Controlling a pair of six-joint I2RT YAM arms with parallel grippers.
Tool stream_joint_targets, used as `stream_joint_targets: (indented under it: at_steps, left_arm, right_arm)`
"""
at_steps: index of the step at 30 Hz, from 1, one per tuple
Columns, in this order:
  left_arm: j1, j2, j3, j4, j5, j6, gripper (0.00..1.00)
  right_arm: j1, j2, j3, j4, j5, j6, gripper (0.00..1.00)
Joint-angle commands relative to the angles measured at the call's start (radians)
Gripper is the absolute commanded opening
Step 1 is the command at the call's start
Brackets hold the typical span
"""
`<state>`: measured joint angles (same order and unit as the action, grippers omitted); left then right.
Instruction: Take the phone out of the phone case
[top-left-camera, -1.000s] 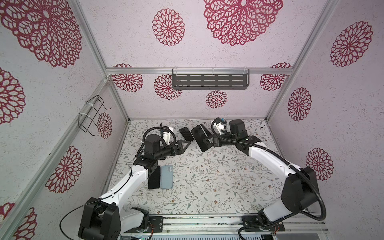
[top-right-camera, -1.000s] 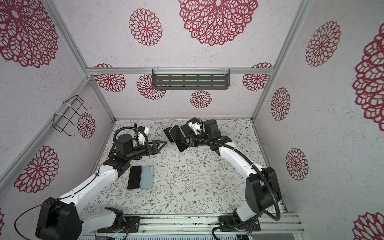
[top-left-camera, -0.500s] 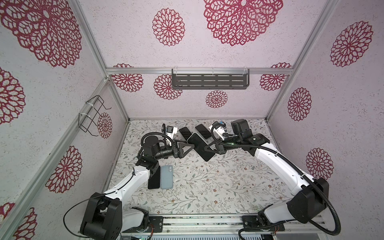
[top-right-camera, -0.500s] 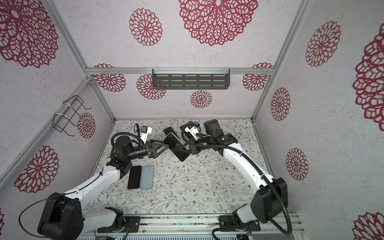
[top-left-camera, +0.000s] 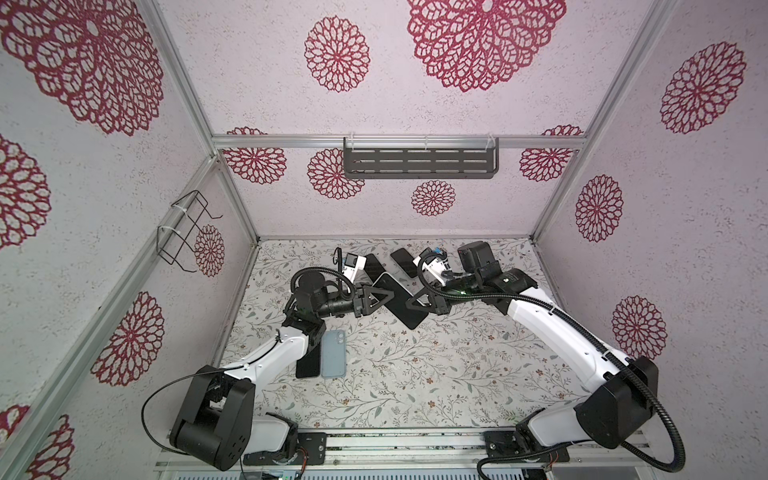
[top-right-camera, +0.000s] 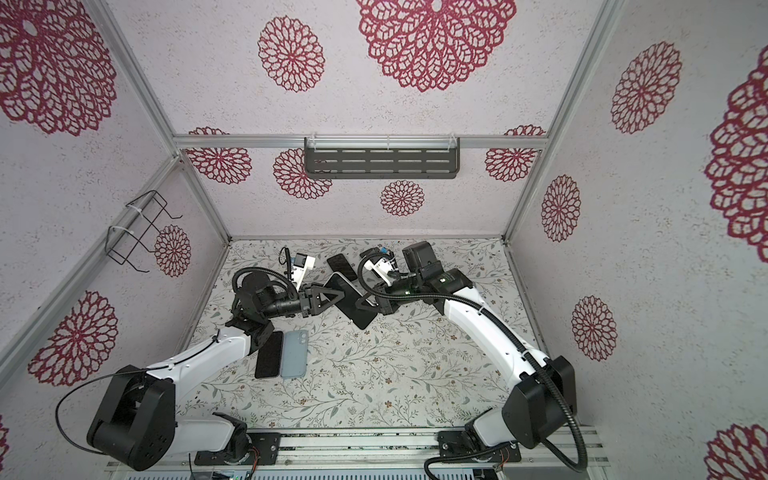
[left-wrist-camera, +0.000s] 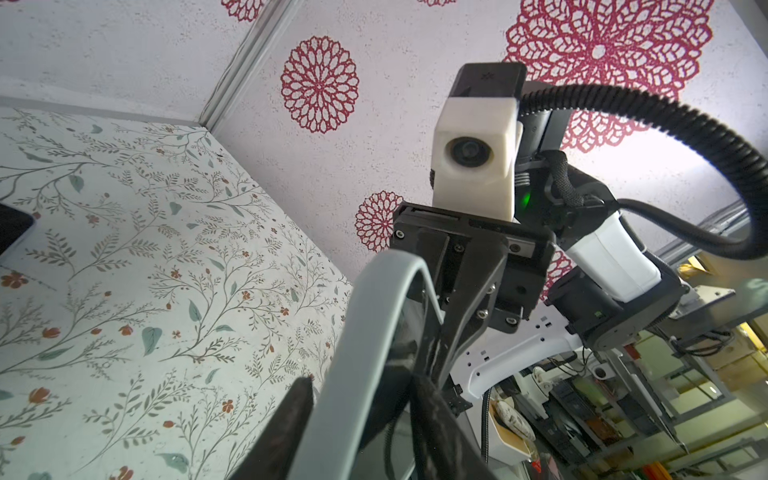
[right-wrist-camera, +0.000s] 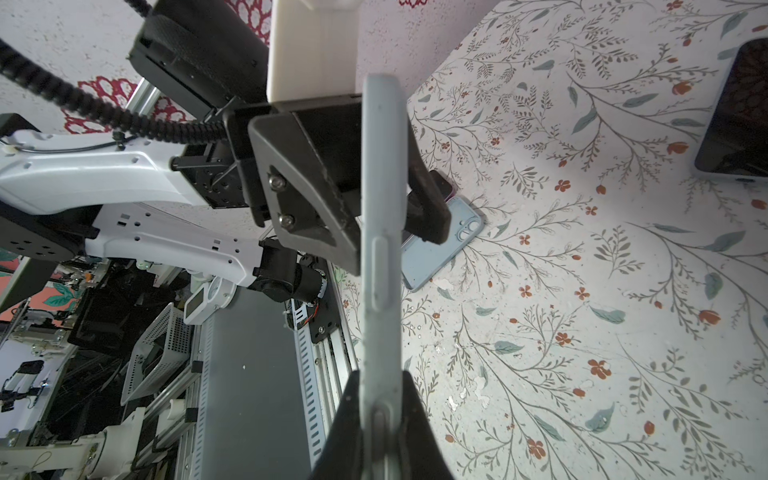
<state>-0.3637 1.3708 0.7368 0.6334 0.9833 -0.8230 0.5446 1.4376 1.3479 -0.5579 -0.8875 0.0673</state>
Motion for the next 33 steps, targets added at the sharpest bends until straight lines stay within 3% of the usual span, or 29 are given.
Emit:
stream_joint_targets:
  at_steps: [1, 6, 7, 10, 11, 14, 16, 22, 26, 33]
  left_arm:
    - [-0.024, 0.013, 0.010, 0.075, 0.041, -0.015, 0.30]
    - [-0.027, 0.007, 0.009, 0.087, 0.038, -0.034, 0.11]
    - [-0.028, 0.002, 0.009, 0.088, 0.035, -0.037, 0.09]
    - [-0.026, -0.034, 0.018, 0.051, -0.014, -0.027, 0.01]
    - [-0.024, -0.055, 0.029, 0.006, -0.055, -0.009, 0.01]
    - [-0.020, -0.159, 0.061, -0.134, -0.266, 0.053, 0.00]
    - [-0.021, -0.232, 0.062, -0.131, -0.428, 0.042, 0.00]
    - [-0.086, -0.332, 0.075, 0.051, -0.705, -0.006, 0.00]
    - [-0.169, -0.322, 0.090, 0.130, -0.815, 0.017, 0.00]
    - [-0.240, -0.286, 0.085, 0.228, -0.838, -0.015, 0.00]
  right_arm:
    - [0.006, -0.040, 0.042, 0.005, -0.026, -0.042, 0.00]
    - [0.006, -0.029, 0.074, -0.031, 0.004, -0.070, 0.00]
    - [0.006, -0.032, 0.076, -0.029, 0.018, -0.068, 0.04]
    - [0.006, -0.062, 0.050, 0.036, 0.060, -0.016, 0.48]
    - [0.006, -0.090, 0.023, 0.094, 0.090, 0.025, 0.59]
    - [0.005, -0.227, -0.126, 0.331, 0.234, 0.194, 0.78]
    - [0.003, -0.331, -0.244, 0.513, 0.328, 0.335, 0.85]
    - [0.020, -0.457, -0.537, 1.048, 0.401, 0.721, 0.84]
    - [0.076, -0.451, -0.596, 1.201, 0.439, 0.753, 0.83]
    - [0.091, -0.426, -0.625, 1.368, 0.444, 0.759, 0.79]
